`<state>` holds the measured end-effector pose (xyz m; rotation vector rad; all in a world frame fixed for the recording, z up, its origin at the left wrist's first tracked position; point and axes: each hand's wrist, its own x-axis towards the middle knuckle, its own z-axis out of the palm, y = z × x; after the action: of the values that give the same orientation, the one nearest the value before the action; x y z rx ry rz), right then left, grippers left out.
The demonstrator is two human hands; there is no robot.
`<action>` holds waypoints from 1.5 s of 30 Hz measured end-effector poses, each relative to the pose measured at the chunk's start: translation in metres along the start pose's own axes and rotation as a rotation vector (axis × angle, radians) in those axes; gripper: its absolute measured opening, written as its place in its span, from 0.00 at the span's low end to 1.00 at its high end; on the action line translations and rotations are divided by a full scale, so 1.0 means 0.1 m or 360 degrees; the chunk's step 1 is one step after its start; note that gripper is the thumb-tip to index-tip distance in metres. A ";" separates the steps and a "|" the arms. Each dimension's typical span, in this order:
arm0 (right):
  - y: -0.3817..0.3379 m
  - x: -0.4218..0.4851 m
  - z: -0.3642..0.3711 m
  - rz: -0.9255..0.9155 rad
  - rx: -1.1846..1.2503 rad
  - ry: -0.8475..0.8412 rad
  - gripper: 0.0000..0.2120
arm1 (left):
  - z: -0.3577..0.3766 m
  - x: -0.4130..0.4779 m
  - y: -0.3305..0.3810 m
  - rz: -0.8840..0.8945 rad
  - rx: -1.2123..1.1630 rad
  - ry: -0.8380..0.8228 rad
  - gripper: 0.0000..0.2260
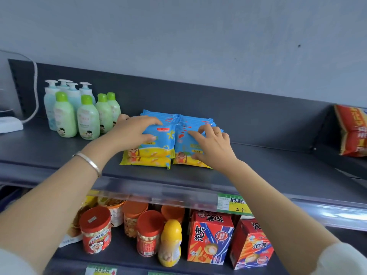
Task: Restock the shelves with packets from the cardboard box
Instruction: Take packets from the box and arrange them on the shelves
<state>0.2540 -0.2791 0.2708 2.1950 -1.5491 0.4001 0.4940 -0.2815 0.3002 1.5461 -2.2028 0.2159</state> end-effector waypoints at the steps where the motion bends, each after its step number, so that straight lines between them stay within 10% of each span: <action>1: 0.00 -0.01 0.00 0.0006 -0.0002 0.0001 0.33 | -0.01 0.02 -0.01 -0.0007 0.0000 -0.0014 0.18; 10: -0.40 0.03 -0.08 -0.0251 0.0140 0.0050 0.24 | -0.08 -0.11 -0.22 -0.0202 -0.0052 0.0030 0.20; 25: -0.85 0.46 -0.05 -0.0422 0.0002 -0.0760 0.35 | -0.27 -0.48 -0.61 -0.0443 -0.0069 0.0139 0.16; 37: -0.92 0.50 -0.07 -0.0265 0.0067 -0.0226 0.36 | -0.30 -0.53 -0.61 -0.0392 -0.0147 0.0307 0.16; 45: -0.74 0.60 0.06 -0.0088 0.0166 -0.0074 0.26 | -0.09 -0.32 -0.38 -0.0140 -0.0039 -0.0049 0.18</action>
<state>0.3442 -0.3096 0.2810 2.3366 -1.5196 0.4244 0.5403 -0.2646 0.2903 1.6389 -2.1469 0.1385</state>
